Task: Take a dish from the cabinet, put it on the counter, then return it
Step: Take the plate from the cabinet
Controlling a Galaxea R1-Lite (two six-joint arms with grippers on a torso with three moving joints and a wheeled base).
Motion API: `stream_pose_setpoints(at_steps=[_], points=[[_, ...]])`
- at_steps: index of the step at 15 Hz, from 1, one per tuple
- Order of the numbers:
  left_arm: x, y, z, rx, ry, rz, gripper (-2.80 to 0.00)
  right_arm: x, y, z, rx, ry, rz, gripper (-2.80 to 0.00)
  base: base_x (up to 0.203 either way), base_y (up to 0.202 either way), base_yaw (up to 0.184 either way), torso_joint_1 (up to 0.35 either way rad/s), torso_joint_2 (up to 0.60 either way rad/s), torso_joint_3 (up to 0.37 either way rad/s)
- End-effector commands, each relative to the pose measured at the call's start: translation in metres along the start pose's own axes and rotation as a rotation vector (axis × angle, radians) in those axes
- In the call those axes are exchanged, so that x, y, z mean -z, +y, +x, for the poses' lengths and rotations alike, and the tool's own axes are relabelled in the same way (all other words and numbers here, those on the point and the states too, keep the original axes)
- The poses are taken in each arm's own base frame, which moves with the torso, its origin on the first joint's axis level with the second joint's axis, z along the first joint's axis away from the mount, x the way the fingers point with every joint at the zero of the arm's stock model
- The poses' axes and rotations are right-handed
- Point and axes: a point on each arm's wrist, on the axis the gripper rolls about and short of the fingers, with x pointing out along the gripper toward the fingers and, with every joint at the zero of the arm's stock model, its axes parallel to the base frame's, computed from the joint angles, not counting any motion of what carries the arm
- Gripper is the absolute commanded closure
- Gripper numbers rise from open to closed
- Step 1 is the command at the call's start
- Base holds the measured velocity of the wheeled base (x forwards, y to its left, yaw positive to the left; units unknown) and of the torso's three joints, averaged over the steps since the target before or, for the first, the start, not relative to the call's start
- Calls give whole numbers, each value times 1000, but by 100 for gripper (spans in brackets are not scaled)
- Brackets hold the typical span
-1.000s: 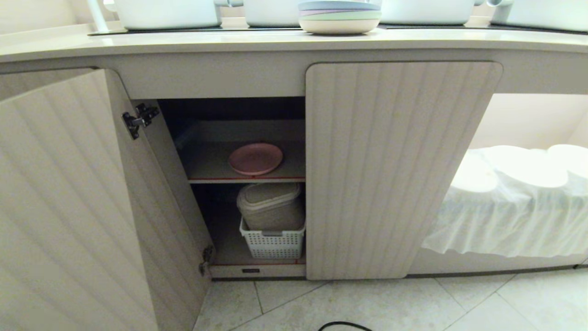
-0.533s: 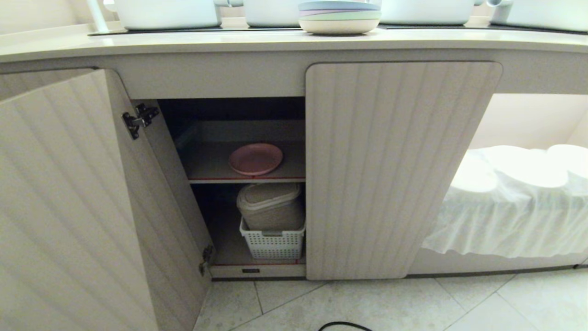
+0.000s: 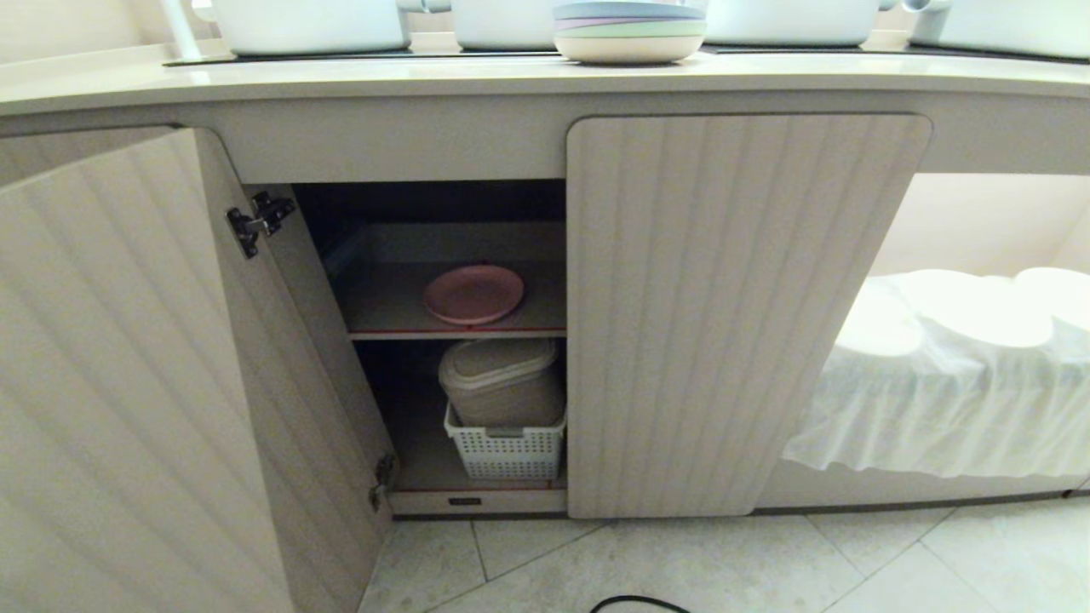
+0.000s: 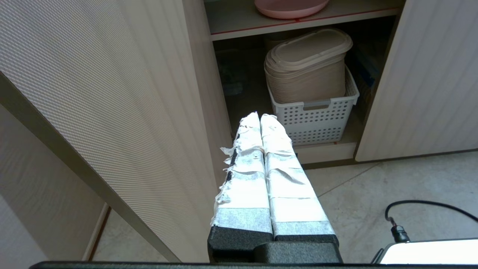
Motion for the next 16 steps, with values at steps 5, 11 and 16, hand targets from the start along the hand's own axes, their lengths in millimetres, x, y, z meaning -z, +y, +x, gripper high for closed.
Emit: stream_pose_setpoints(at_steps=[5,11,16], points=[[0,0,0,-2,0,-1,0,0,0,0,0,1,0,0,0,0,0,0,0,0],[0,0,0,0,0,0,0,0,0,0,0,0,0,0,0,0,0,0,0,0],[0,0,0,-2,0,0,0,0,0,0,0,-1,0,0,0,0,0,0,0,0]])
